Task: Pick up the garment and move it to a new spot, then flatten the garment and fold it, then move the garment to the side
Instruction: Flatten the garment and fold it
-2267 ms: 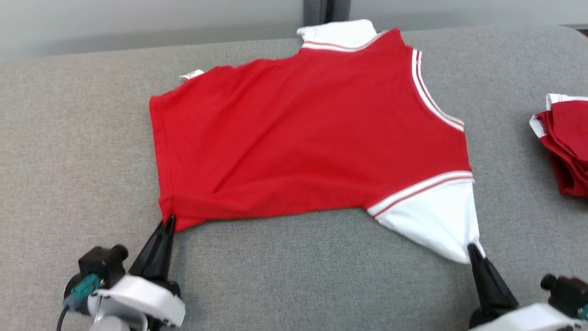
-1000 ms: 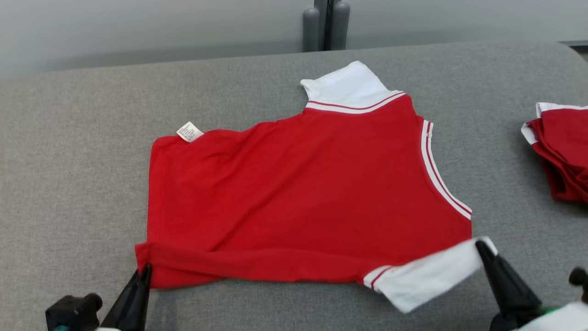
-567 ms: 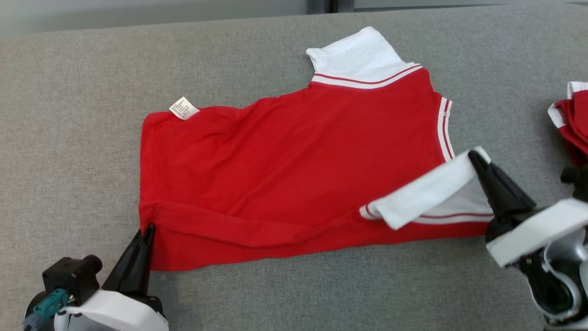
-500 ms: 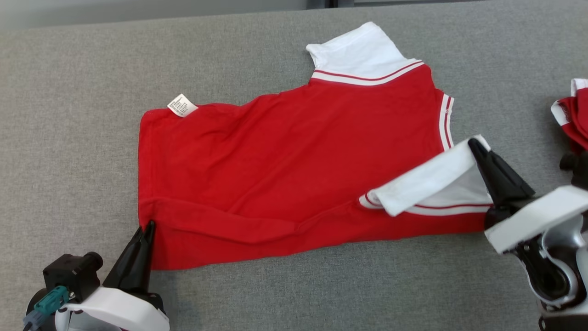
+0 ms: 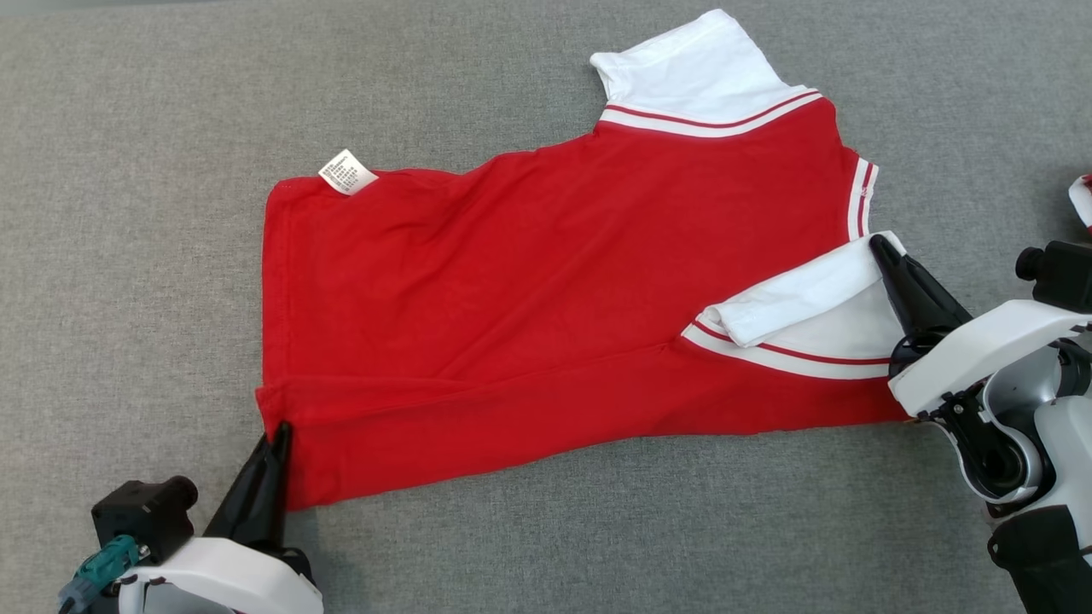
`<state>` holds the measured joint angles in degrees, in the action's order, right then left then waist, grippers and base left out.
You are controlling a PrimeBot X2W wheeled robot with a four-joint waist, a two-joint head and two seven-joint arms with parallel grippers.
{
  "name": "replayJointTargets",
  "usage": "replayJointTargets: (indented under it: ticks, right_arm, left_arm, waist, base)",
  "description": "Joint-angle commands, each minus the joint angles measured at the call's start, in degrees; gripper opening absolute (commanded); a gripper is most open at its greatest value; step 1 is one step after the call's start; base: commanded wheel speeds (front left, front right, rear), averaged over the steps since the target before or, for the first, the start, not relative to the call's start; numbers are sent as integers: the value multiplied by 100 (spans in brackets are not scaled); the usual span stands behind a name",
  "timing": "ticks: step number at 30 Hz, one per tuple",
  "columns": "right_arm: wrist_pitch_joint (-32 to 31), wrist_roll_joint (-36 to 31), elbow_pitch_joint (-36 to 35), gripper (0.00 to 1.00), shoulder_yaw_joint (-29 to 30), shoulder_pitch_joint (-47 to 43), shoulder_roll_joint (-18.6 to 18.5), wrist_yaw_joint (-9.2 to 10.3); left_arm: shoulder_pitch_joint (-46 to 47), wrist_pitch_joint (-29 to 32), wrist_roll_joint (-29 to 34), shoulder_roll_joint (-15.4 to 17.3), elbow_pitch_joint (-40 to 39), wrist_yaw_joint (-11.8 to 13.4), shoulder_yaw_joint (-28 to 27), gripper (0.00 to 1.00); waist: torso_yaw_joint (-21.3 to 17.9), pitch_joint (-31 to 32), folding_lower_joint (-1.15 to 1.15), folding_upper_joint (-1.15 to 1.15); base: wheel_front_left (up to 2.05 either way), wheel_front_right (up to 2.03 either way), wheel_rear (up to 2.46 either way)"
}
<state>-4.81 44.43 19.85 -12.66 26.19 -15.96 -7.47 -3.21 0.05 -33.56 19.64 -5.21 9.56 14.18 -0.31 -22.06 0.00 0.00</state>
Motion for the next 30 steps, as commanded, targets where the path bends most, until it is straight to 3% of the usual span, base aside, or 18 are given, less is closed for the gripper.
replayJointTargets:
  ticks: [1, 5, 6, 7, 8, 15, 18, 30]
  right_arm:
    - [83, 51, 81, 0, -39, 91, -50, -5]
    - [269, 166, 285, 0, -283, 198, -99, -5]
    - [336, 191, 311, 33, -345, 209, -115, -5]
    - [409, 223, 322, 75, -390, 200, -121, -5]
    - [513, 221, 322, 100, -424, 173, -138, -5]
    - [1493, -194, 162, 100, -404, -254, -192, -5]
    - [1835, -677, -32, 100, -194, -523, -112, -5]
    - [2003, -2606, -1457, 100, 964, -1722, 512, -5]
  left_arm:
    - [39, -3, -33, 11, 10, -38, 1, 0]
    - [131, 17, -95, -22, 118, -111, 68, 0]
    - [174, -20, -101, -37, 130, -137, 70, 37]
    - [194, -32, -122, -63, 148, -146, 75, 83]
    - [196, -87, -114, -85, 167, -148, 69, 100]
    - [338, -552, -57, -212, 251, -71, -87, 100]
    - [450, -863, 43, -261, 265, 11, -199, 100]
    - [878, -1479, 665, -318, 336, 123, -506, 100]
  waist:
    - [12, -6, 0, 0]
    - [19, 5, 0, 0]
    - [23, 15, 0, 0]
    - [26, 30, 0, 0]
    - [26, 51, 0, 0]
    - [15, 286, 0, 0]
    - [-53, 416, 0, 0]
    - [-187, 952, 0, 0]
  base:
    - [0, 0, 0]
    - [0, 0, 0]
    - [0, 0, 0]
    - [0, 0, 0]
    - [0, 0, 0]
    - [0, 0, 0]
    - [0, 0, 0]
    - [0, 0, 0]
